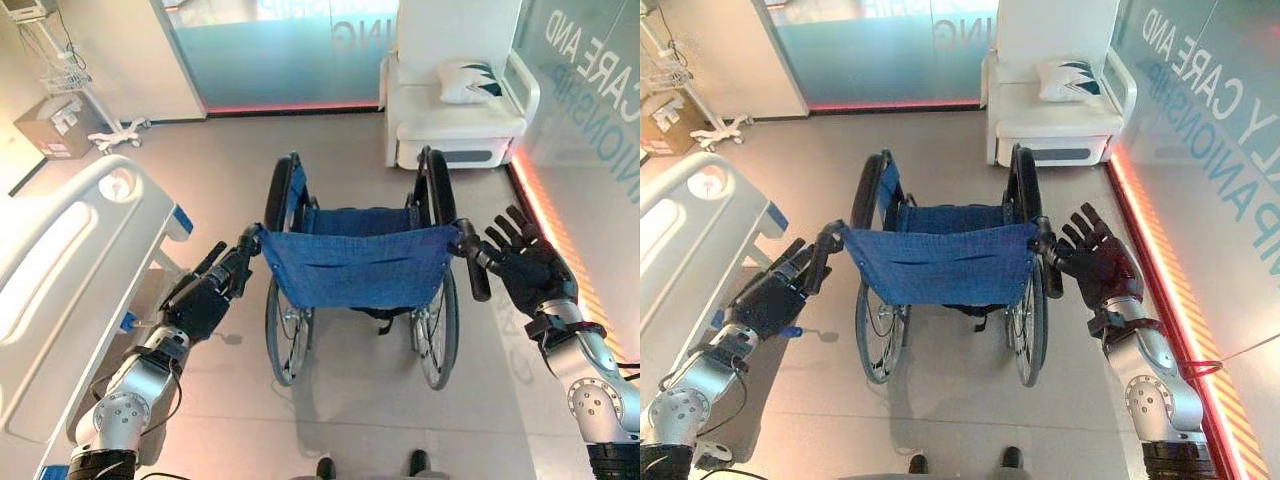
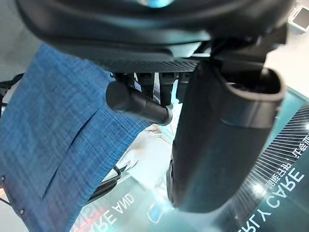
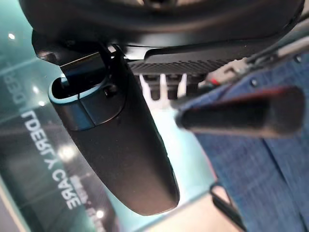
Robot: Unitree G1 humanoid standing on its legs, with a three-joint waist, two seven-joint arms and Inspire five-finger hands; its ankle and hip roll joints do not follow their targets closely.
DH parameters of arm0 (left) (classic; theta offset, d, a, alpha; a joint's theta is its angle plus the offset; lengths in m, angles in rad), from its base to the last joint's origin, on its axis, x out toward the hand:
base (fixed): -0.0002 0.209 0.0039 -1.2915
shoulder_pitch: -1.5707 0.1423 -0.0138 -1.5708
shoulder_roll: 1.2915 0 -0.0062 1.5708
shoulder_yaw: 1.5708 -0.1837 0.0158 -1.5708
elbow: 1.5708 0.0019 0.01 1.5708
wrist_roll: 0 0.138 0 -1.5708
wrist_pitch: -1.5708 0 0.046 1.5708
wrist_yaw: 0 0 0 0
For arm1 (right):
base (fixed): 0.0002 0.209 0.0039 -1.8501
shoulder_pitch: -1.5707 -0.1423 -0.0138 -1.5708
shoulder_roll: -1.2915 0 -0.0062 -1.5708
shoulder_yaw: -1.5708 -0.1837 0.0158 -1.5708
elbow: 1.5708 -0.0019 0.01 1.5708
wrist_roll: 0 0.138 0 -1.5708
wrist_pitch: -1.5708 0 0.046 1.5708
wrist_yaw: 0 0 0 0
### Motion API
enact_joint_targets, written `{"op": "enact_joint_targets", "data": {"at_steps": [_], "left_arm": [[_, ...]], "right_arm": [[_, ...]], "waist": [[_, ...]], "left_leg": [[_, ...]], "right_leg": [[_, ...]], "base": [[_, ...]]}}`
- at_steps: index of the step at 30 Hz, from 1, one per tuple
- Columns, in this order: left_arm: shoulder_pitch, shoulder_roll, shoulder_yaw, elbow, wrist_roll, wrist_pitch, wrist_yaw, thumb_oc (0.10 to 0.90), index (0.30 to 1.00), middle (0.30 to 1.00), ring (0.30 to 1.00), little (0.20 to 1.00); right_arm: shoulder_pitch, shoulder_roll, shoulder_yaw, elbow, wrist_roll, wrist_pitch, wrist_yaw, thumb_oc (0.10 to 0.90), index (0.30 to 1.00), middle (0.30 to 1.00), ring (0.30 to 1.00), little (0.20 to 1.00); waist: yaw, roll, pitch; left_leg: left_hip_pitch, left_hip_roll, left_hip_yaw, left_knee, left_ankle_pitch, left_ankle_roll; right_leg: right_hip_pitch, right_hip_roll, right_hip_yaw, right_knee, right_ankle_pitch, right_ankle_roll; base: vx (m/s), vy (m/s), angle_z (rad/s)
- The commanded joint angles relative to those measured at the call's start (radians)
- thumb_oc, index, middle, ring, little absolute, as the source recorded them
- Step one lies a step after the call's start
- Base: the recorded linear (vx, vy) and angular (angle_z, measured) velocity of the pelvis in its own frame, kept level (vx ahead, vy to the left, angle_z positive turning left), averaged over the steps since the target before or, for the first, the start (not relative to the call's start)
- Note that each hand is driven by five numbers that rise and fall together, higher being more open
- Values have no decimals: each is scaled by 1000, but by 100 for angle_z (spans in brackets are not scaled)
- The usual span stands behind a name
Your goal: Push the wheelchair next to the bed
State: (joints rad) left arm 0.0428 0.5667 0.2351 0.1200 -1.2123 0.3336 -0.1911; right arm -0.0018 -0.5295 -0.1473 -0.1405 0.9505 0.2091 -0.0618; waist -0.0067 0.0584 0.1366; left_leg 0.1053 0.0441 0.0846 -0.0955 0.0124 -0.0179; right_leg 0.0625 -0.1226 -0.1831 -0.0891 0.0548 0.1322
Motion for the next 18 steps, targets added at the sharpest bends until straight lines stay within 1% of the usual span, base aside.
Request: {"op": "enact_joint_targets", "data": {"at_steps": [1,6,8,9,12,14,18], "left_arm": [[-66,109,14,-127,-45,-24,-76,800,900,900,900,900],[-98,115,-34,-131,-69,-22,-82,800,900,900,900,900],[-113,118,-59,-139,-79,-26,-75,800,900,900,900,900],[-118,122,-70,-148,-87,-28,-69,800,900,900,900,900],[-122,131,-82,-168,-100,-24,-52,800,900,900,900,900],[-124,138,-94,-190,-98,-21,-27,800,900,900,900,900],[-141,144,-112,-192,-90,-14,-16,800,900,900,900,900]], "right_arm": [[-71,-41,-12,-130,100,-44,73,800,900,900,900,900],[-89,-45,25,-105,60,-44,49,800,900,900,900,900],[-102,-60,43,-63,-57,-39,1,800,900,900,900,900],[-103,-74,53,-43,-99,-26,-24,800,900,900,900,900],[-103,-106,63,-5,-148,7,-67,800,900,900,900,900],[-105,-128,69,18,-231,11,-97,800,900,900,900,900],[-143,-157,89,47,-293,30,-160,800,900,900,900,900]], "waist": [[1,-15,-59],[4,-16,-58],[6,-17,-54],[7,-18,-51],[10,-22,-47],[12,-26,-40],[19,-29,-28]], "left_leg": [[-18,-23,48,20,-5,-4],[-19,-26,47,25,-5,-1],[-20,-26,47,30,-5,-2],[-18,-26,47,29,-4,-2],[-17,-26,45,32,-3,-2],[-15,-27,42,32,-2,-1],[-17,-28,36,37,-1,0]], "right_leg": [[16,-22,22,12,-8,-11],[17,-26,21,14,-5,-9],[18,-28,21,15,-2,-6],[20,-29,21,14,0,-5],[23,-30,20,14,1,-4],[26,-29,21,13,3,-4],[28,-30,23,15,6,-5]], "base": [[0,0,0],[0,0,0],[0,0,0],[0,0,0],[14,-8,3],[21,-15,5],[5,-5,3]]}}
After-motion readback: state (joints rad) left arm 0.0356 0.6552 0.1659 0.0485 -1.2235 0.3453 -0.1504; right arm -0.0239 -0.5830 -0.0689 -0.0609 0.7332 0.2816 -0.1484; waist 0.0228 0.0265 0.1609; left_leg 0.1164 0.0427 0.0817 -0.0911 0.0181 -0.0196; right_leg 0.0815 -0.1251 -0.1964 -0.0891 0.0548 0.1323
